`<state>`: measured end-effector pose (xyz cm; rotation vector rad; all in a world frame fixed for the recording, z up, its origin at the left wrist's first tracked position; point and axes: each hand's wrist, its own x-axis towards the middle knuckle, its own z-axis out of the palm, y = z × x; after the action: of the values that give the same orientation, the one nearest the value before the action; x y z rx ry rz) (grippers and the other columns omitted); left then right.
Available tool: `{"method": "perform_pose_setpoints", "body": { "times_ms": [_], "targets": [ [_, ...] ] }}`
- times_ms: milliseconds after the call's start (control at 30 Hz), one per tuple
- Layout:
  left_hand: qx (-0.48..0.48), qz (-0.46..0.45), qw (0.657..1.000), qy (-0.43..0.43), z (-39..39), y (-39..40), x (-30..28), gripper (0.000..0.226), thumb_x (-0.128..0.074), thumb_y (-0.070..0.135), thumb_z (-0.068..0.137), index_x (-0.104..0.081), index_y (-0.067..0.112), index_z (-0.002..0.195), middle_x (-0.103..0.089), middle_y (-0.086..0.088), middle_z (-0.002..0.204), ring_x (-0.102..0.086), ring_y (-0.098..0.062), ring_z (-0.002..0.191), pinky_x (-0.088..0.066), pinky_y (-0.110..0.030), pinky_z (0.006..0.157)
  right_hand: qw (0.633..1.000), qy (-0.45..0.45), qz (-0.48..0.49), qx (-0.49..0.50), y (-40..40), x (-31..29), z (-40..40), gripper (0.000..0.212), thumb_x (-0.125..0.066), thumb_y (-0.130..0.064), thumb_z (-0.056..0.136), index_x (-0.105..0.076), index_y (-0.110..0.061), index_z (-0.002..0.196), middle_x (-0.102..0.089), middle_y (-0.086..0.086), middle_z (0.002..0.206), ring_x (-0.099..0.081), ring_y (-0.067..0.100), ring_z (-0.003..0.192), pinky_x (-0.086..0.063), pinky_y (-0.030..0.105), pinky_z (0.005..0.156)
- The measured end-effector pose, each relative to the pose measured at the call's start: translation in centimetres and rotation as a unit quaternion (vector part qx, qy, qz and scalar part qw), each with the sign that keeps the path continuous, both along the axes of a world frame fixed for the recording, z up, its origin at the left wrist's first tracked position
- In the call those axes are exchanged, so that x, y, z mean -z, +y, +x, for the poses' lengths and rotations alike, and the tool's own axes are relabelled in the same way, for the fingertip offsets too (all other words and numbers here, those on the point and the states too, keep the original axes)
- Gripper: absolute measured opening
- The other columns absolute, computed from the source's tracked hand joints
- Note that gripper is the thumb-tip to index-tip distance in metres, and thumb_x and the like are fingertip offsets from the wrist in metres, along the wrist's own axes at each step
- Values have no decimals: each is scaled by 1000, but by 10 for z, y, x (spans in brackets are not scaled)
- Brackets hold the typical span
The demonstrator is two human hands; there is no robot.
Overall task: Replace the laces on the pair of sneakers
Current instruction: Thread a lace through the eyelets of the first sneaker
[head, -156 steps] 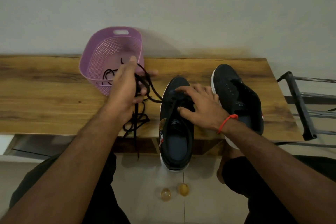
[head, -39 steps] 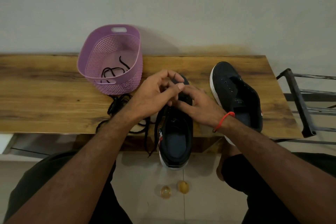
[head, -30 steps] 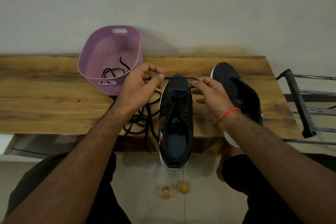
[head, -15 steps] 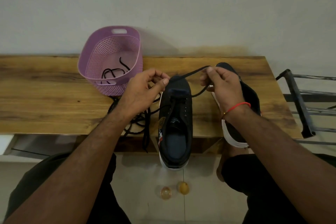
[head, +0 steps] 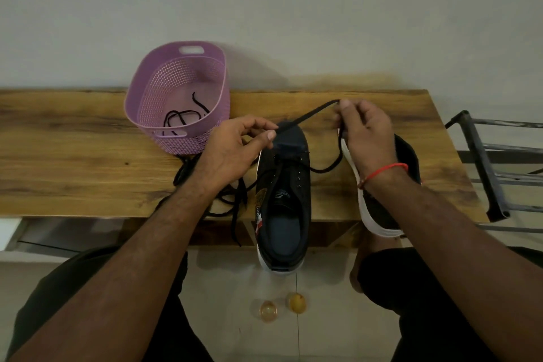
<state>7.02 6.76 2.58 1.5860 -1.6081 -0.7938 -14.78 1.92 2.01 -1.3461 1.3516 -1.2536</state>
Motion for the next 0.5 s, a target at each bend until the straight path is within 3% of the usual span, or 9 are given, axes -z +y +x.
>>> {"method": "perform_pose_setpoints", "body": {
  "times_ms": [33, 100, 167, 233, 300, 367, 433, 500],
  "targets": [
    [-11, 0, 1000, -2, 1, 0, 0, 15, -65, 26, 98, -72, 24, 111, -74, 8, 87, -65, 0, 74, -49, -21, 64, 998, -45, 15, 31, -3, -2, -2, 17, -52, -24, 102, -67, -17, 99, -66, -5, 86, -62, 8, 84, -55, 36, 90],
    [-23, -7, 1000, -5, 3, 0, -1, 15, -65, 26, 98, -73, 25, 111, -73, 9, 89, -67, -4, 79, -53, -26, 69, 998, -26, 13, 53, -5, -1, -4, 17, -54, -23, 101, -66, -15, 111, -67, -1, 99, -62, 14, 96, -53, 44, 98],
    [-7, -16, 1000, -3, 0, 1, -1, 16, -66, 25, 98, -74, 24, 111, -73, 11, 90, -67, -3, 80, -53, -24, 70, 995, 96, -19, -3, -1, 4, -3, 32, -59, -27, 98, -58, -22, 130, -60, -1, 124, -54, 16, 118, -46, 42, 106],
    [25, -20, 999, -9, -5, 2, 0, 16, -67, 25, 97, -74, 24, 111, -73, 12, 90, -66, 2, 84, -51, -21, 74, 961, 239, -59, -124, 8, 7, 2, 48, -60, -38, 96, -47, -34, 142, -49, -8, 142, -35, 12, 133, -31, 41, 109],
    [47, -14, 999, -12, -9, 3, 2, 17, -68, 24, 96, -74, 23, 111, -73, 12, 89, -66, 2, 87, -53, -26, 81, 919, 317, -90, -218, 15, 9, 9, 39, -58, -42, 96, -55, -37, 135, -53, -18, 132, -32, 7, 128, -25, 43, 105],
    [49, -2, 999, -4, -10, 3, 3, 17, -69, 24, 95, -72, 22, 112, -74, 11, 86, -67, 1, 84, -54, -28, 81, 907, 337, -88, -236, 17, 9, 12, 23, -58, -38, 98, -69, -31, 116, -65, -16, 111, -48, 13, 117, -35, 47, 102],
    [32, 8, 999, 3, -8, 2, 3, 16, -70, 25, 95, -71, 23, 111, -75, 10, 84, -66, 0, 75, -51, -26, 72, 937, 292, -62, -184, 13, 7, 9, 19, -58, -34, 98, -73, -24, 104, -68, -12, 92, -59, 11, 97, -49, 41, 91],
    [12, 6, 1000, 21, -3, 0, 1, 14, -69, 23, 95, -70, 23, 109, -75, 8, 85, -64, 3, 69, -46, -22, 65, 975, 202, -24, -94, 4, 3, 2, 18, -59, -30, 99, -73, -20, 101, -68, -11, 85, -63, 3, 84, -53, 27, 79]
  ]
}}
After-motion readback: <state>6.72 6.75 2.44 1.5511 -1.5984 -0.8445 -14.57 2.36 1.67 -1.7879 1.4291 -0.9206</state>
